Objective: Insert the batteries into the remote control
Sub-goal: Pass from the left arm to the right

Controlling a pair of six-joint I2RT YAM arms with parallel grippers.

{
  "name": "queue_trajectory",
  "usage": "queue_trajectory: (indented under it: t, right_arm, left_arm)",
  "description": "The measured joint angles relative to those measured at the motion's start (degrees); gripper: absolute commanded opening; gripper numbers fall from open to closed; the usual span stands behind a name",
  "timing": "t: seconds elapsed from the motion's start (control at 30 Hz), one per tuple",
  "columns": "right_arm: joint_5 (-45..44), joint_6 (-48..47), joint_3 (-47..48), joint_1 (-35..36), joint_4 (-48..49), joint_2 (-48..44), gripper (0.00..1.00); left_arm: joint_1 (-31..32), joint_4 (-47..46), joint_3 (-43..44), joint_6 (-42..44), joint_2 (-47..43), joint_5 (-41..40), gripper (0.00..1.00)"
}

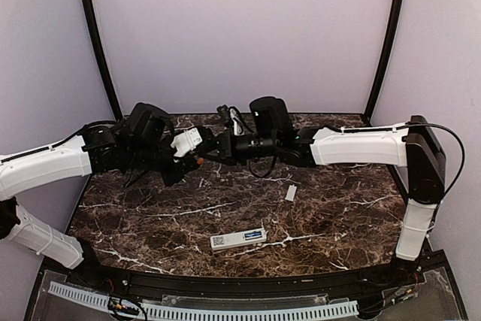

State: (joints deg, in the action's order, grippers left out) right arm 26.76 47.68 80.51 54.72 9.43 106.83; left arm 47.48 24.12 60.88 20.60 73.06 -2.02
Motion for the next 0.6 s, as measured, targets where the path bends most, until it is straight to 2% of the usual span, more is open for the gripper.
queue_trajectory:
  t: [0.47, 0.6]
  right_arm:
    - [1.1, 0.9, 0.0, 0.2, -0.1, 0.9, 0.21]
    - [1.3, 1.0, 0.1, 0.9, -0.3, 1.6, 0.16]
  left_arm:
    - [0.0, -0.3, 0.0, 0.0, 0.4, -2.2, 0.00]
    - [0.0, -0.3, 0.0, -0.1, 0.5, -3.1, 0.00]
